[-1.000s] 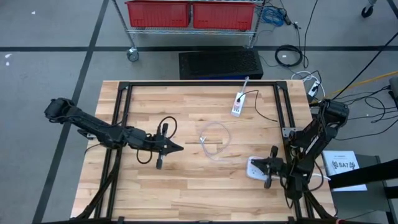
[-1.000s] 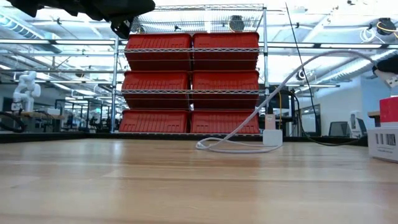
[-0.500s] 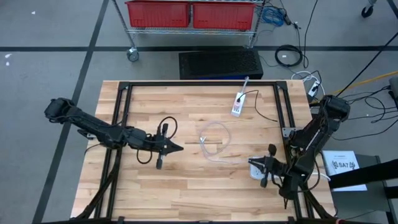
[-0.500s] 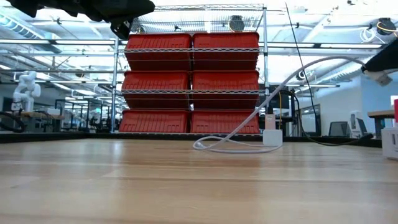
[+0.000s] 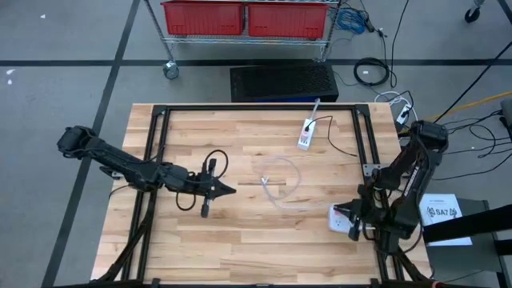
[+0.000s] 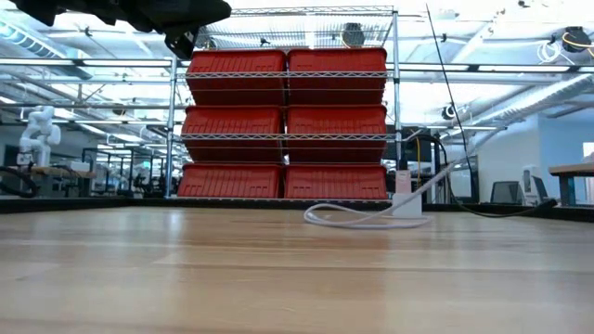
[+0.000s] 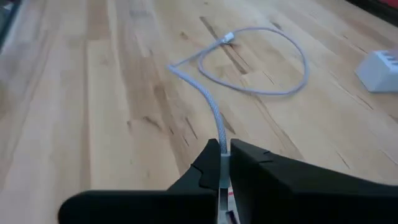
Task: Insert USB
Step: Insert the white charger cable into the bottom right orange charger adapter
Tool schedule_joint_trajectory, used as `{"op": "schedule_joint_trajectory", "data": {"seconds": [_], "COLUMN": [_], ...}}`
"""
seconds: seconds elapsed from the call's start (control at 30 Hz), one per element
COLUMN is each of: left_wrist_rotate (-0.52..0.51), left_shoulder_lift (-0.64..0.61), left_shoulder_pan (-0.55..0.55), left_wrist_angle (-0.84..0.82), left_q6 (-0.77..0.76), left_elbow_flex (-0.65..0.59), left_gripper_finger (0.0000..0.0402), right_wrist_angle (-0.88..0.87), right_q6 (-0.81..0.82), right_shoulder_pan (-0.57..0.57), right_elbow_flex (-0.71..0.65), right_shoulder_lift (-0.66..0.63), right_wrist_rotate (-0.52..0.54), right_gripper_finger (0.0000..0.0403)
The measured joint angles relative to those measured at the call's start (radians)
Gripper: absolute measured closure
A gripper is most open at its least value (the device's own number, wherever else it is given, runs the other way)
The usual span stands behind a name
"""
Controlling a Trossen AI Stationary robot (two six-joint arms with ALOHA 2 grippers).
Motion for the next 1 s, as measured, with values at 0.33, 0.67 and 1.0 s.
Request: {"op": "schedule_joint_trajectory", "data": {"seconds": [0.33, 0.67, 1.0], "left_wrist_rotate": [0.0, 0.0, 0.0], "left_shoulder_lift": [0.0, 0.0, 0.0], "left_shoulder_pan": [0.008, 0.008, 0.008], "left_wrist_angle": [-0.022, -0.021, -0.025], "left_q6": [-0.025, -0.029, -0.028], "left_elbow_flex": [-0.001, -0.001, -0.001], "left_gripper_finger": [0.0401, 0.0401, 0.0401], "right_wrist_angle": [-0.051, -0.324, -0.349], "right_q6": [0.145, 0.158, 0.199], "right_shoulder_pan": [0.039, 0.048, 0.055], "right_elbow_flex": [0.004, 0.184, 0.168], "right_shoulder_lift": [0.076, 0.076, 0.075], "right_wrist_rotate": [-0.094, -0.26, -0.41], "right_gripper_finger": [0.0403, 0.0403, 0.0403]}}
